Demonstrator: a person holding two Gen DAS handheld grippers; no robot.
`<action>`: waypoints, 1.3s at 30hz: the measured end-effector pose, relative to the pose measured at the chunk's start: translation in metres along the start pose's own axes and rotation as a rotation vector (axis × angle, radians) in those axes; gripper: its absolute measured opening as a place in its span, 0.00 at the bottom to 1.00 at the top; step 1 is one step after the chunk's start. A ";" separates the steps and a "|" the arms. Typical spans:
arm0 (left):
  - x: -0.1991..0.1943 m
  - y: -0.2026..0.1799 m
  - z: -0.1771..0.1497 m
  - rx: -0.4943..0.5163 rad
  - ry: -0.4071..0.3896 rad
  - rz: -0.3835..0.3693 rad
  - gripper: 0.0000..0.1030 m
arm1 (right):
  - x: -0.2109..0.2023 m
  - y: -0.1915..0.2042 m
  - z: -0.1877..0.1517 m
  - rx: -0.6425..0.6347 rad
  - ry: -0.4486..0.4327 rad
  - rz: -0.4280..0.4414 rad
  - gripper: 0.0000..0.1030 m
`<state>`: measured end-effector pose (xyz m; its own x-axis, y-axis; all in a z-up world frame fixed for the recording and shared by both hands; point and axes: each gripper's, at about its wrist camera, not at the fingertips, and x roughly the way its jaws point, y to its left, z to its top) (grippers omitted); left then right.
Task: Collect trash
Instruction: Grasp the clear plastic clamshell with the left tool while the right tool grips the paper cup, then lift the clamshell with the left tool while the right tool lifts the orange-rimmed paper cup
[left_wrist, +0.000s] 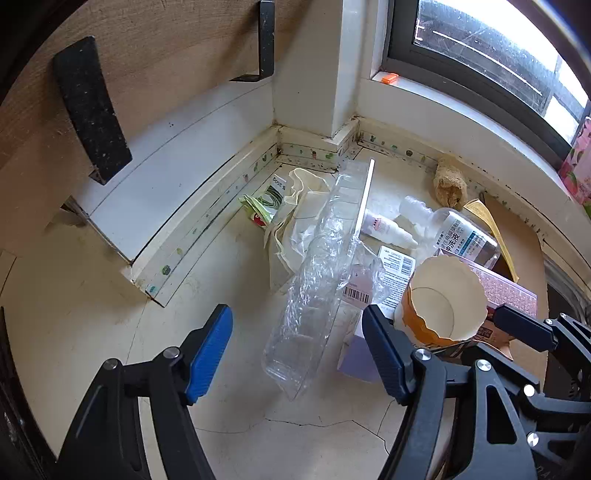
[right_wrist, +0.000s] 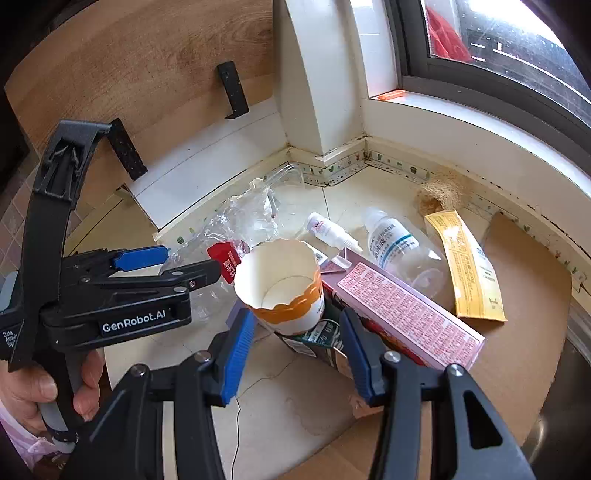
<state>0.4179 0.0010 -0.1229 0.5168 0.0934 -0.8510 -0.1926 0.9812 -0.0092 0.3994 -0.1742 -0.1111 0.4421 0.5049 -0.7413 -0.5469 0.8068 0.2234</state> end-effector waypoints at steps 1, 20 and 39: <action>0.002 -0.001 0.001 0.005 0.003 -0.001 0.64 | 0.003 0.002 0.000 -0.011 0.000 -0.004 0.48; 0.001 0.021 -0.010 -0.038 0.015 -0.057 0.17 | 0.048 0.020 0.011 -0.051 0.017 -0.014 0.48; -0.035 0.030 -0.024 -0.044 -0.023 0.004 0.17 | 0.066 0.037 0.018 -0.153 -0.027 -0.022 0.75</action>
<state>0.3745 0.0235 -0.1059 0.5346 0.1013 -0.8390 -0.2310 0.9725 -0.0297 0.4210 -0.1056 -0.1401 0.4732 0.4975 -0.7271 -0.6380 0.7626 0.1066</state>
